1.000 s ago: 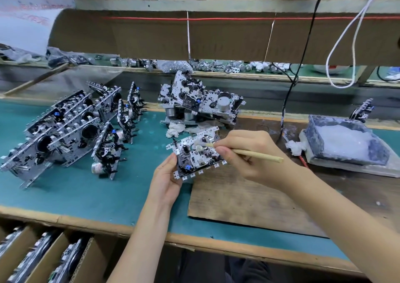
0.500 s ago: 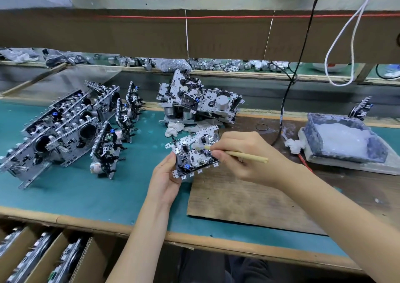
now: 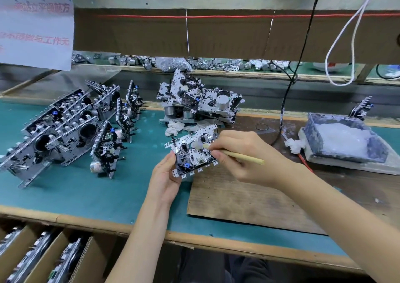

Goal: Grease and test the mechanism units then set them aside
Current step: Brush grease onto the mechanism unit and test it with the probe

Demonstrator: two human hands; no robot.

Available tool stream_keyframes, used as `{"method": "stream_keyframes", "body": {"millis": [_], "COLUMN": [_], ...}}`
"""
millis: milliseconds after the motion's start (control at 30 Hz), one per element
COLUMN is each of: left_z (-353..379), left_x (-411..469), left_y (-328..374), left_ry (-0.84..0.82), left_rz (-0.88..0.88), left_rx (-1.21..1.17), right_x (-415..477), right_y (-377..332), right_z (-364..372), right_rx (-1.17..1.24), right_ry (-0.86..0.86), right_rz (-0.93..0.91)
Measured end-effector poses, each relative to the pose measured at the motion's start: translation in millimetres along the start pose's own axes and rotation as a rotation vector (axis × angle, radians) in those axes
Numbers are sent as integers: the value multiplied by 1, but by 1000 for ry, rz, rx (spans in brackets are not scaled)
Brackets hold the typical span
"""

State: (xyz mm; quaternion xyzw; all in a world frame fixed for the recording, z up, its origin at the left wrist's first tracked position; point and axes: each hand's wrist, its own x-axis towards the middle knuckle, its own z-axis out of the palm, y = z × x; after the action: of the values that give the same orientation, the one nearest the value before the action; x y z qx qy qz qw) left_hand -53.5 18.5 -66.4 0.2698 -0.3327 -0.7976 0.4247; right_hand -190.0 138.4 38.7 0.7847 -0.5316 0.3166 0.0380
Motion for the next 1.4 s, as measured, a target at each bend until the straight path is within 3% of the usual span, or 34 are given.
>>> {"method": "stream_keyframes", "body": {"millis": [1200, 1300, 1400], "left_z": [-6, -8, -11], "left_x": [3, 6, 8], "left_y": [-3, -4, -6], "left_ry": [-68, -63, -30], "left_rz": [8, 17, 3], "left_rx": [-14, -13, -21], "right_x": [0, -1, -12], "right_y": [1, 1, 9], "right_z": [3, -2, -6], "right_rx": [-34, -116, -338], "right_ry": [31, 104, 117], "right_rz": [-42, -13, 136]}}
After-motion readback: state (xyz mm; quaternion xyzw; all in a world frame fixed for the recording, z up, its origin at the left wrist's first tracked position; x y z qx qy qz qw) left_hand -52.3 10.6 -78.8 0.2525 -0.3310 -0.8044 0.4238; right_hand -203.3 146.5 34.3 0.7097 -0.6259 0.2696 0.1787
